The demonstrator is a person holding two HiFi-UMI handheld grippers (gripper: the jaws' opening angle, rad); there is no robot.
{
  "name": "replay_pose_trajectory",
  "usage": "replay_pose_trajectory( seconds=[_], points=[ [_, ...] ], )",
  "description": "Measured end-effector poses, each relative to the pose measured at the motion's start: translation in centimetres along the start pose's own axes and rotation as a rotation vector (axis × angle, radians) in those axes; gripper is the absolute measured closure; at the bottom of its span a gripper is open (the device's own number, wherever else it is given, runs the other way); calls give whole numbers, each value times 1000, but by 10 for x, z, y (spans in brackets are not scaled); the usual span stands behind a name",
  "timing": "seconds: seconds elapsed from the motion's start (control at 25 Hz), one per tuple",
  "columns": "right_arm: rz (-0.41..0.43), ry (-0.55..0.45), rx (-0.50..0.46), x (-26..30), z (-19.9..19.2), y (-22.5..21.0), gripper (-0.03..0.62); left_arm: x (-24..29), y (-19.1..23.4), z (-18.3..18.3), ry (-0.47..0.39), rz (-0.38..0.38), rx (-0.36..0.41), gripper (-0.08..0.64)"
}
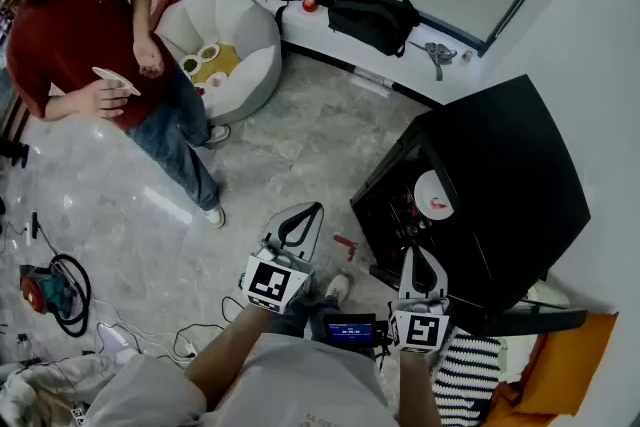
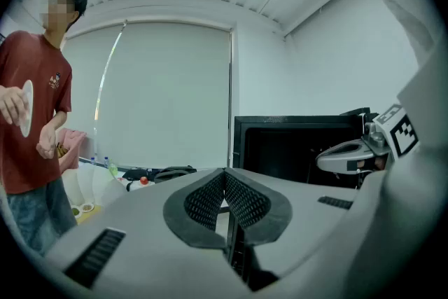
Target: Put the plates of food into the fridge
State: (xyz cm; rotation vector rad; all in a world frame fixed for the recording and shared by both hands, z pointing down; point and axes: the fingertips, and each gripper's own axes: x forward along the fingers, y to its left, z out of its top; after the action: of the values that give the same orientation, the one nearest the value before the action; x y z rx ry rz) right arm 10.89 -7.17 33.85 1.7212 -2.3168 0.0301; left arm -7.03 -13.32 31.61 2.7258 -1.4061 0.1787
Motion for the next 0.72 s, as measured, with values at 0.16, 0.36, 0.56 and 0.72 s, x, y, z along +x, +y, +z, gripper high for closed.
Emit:
replay_pose_trajectory(
  seconds=[0.16, 0.36, 0.56, 0.72],
  points=[
    [-7, -18, -10, -8, 13, -3, 583, -11, 5, 9, -4, 24, -20, 554],
    [-12, -23, 6, -17, 19, -6, 583, -16, 4, 20, -8, 29, -36, 554],
    [-22, -41, 38, -21, 30, -7, 583, -21, 2, 32, -31, 21, -39, 554],
    [-32, -58, 52, -20, 40, -7, 583, -26, 3, 35, -32, 17, -41, 554]
  ],
)
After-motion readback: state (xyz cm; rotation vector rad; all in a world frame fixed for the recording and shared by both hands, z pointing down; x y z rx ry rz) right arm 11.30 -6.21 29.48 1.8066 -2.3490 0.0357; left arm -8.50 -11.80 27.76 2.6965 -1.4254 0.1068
